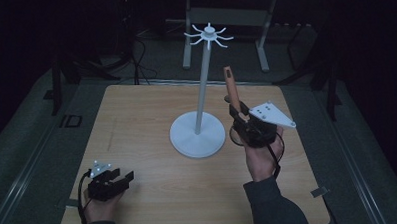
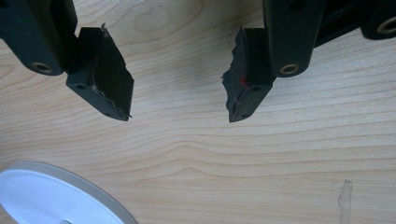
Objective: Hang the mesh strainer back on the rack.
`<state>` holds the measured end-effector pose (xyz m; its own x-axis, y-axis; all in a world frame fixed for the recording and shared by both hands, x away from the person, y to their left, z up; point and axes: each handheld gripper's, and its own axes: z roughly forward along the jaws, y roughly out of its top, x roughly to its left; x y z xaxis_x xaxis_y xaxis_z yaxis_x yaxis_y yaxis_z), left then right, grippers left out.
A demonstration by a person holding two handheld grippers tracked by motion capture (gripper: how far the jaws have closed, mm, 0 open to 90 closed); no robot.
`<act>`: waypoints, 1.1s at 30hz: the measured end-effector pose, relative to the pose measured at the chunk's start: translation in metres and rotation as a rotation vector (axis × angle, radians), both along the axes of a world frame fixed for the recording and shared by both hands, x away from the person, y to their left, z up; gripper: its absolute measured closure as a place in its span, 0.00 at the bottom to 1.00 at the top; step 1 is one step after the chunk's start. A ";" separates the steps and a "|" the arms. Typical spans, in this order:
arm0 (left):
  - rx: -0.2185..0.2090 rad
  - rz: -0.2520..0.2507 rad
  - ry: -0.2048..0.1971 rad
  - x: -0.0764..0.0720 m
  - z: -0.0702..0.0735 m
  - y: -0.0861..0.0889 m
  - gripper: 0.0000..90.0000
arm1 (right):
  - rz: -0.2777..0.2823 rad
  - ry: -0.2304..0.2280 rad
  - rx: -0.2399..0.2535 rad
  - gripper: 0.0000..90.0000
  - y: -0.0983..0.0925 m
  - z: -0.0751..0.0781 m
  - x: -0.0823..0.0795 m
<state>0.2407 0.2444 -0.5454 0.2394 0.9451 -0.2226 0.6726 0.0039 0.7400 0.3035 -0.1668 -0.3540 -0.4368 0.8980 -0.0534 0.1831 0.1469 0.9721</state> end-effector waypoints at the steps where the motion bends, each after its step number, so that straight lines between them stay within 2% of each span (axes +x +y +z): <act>1: 0.000 0.000 0.000 0.000 0.000 0.000 0.46 | 0.001 -0.005 0.001 0.77 0.000 0.002 0.000; 33: -0.003 0.001 0.001 0.000 0.000 0.000 0.46 | 0.009 -0.064 0.028 0.77 0.000 0.024 -0.002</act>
<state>0.2407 0.2444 -0.5455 0.2380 0.9447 -0.2255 0.6730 0.0070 0.7396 0.3017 -0.1673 -0.3300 -0.4416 0.8955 -0.0561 0.1189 0.1204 0.9856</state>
